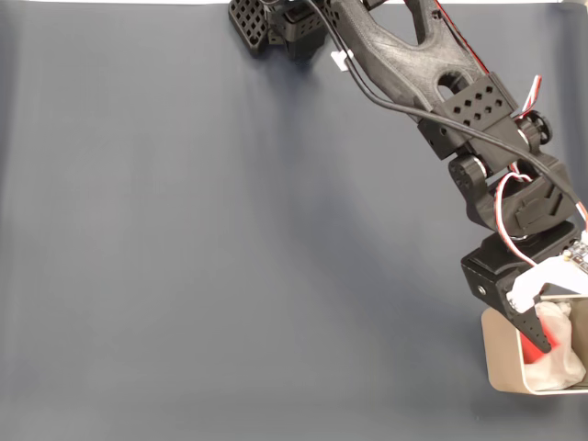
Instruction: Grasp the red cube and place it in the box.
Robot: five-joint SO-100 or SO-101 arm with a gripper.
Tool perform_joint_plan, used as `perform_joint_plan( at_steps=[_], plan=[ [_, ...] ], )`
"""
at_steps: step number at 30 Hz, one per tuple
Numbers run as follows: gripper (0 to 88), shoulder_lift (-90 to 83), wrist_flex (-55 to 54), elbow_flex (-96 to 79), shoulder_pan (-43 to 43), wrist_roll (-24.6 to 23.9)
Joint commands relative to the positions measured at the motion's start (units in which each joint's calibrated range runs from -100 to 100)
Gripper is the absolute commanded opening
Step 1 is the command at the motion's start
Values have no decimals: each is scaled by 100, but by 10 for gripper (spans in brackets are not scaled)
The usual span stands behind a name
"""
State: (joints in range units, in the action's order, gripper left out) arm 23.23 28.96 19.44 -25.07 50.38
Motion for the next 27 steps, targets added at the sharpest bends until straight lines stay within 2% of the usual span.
perform_joint_plan(
  at_steps=[1,10,27],
  plan=[
    [404,-183,22,91,-49,29],
    [424,-191,-19,82,-64,34],
    [406,-235,-68,63,-64,29]
  ],
)
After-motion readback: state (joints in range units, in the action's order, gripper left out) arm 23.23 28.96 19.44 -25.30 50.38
